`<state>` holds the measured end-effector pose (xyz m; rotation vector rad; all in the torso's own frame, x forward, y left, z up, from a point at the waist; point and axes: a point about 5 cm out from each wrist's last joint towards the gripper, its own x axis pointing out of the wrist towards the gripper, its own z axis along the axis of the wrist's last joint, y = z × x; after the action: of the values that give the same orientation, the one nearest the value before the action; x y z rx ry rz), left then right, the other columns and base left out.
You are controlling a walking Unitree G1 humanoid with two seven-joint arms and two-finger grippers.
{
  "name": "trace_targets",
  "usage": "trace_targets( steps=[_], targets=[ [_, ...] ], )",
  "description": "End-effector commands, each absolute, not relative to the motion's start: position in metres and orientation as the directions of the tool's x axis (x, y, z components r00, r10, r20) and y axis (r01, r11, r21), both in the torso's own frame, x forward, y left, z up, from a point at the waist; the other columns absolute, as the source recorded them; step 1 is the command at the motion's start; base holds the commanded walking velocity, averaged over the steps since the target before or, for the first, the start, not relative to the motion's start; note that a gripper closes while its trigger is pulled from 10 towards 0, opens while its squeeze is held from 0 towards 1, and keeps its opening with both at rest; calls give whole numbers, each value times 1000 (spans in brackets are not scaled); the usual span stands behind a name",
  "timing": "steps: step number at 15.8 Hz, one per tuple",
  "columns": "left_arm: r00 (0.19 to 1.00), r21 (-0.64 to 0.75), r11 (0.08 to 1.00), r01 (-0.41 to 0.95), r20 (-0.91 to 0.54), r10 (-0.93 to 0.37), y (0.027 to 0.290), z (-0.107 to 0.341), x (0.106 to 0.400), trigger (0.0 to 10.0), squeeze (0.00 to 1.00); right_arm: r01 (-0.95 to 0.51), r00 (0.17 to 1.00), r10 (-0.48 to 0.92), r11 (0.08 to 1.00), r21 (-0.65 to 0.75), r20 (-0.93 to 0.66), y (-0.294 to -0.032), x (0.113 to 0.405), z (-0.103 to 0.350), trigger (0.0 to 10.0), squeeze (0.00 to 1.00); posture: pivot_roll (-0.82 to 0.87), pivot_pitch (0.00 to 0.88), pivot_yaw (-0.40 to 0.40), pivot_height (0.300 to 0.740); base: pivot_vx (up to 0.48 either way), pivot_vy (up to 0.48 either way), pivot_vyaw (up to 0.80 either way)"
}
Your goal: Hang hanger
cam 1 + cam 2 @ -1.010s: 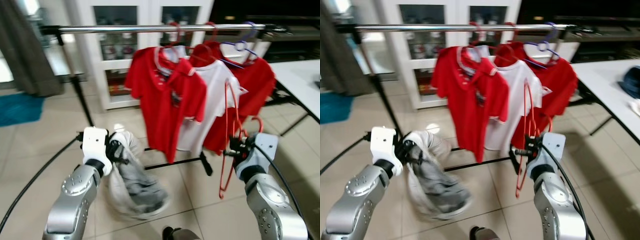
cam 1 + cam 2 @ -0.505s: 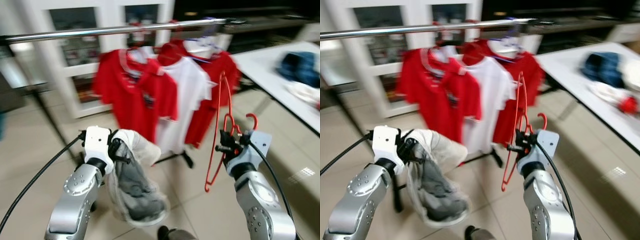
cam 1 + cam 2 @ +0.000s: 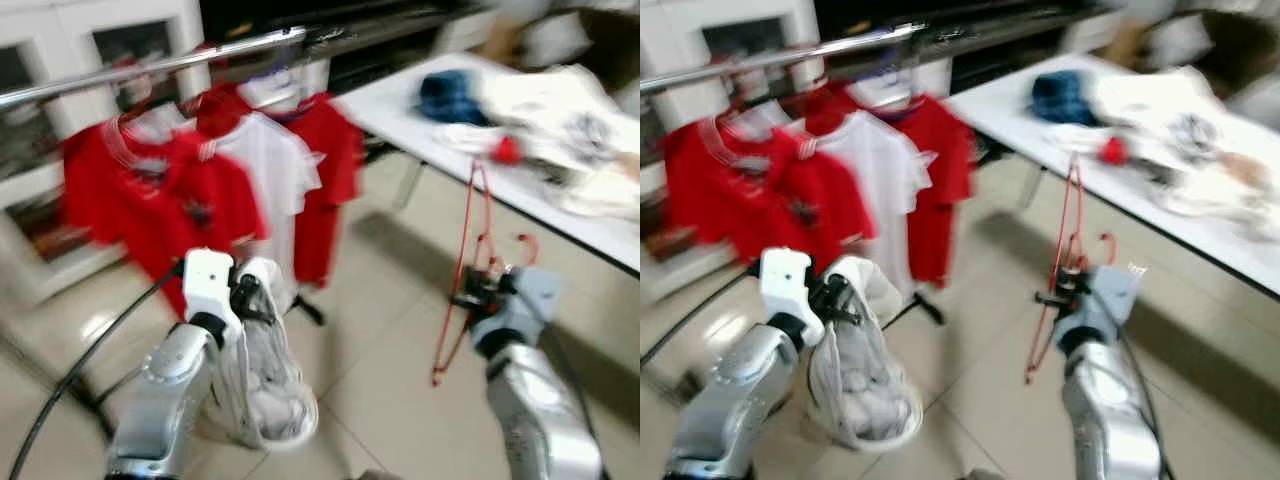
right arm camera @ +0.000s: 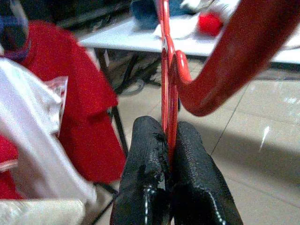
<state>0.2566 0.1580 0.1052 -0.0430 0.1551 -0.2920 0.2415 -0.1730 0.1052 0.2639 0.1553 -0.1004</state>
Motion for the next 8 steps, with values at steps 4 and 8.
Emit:
trace_targets(
  steps=[4, 8],
  targets=[
    [939, -42, 947, 319, -126, -322, 156, 111, 268, 10000, 0, 46, 980, -6, 980, 196, -200, -175, 251, 106, 10000, 0, -64, 0, -1, 740, 0, 0, -794],
    [942, 7, 952, 306, -146, -301, 156, 112, 277, 10000, 0, 33, 962, -9, 996, 84, -273, -172, 254, 96, 10000, 0, -50, 0, -3, 740, 0, -238, -184]
  ],
)
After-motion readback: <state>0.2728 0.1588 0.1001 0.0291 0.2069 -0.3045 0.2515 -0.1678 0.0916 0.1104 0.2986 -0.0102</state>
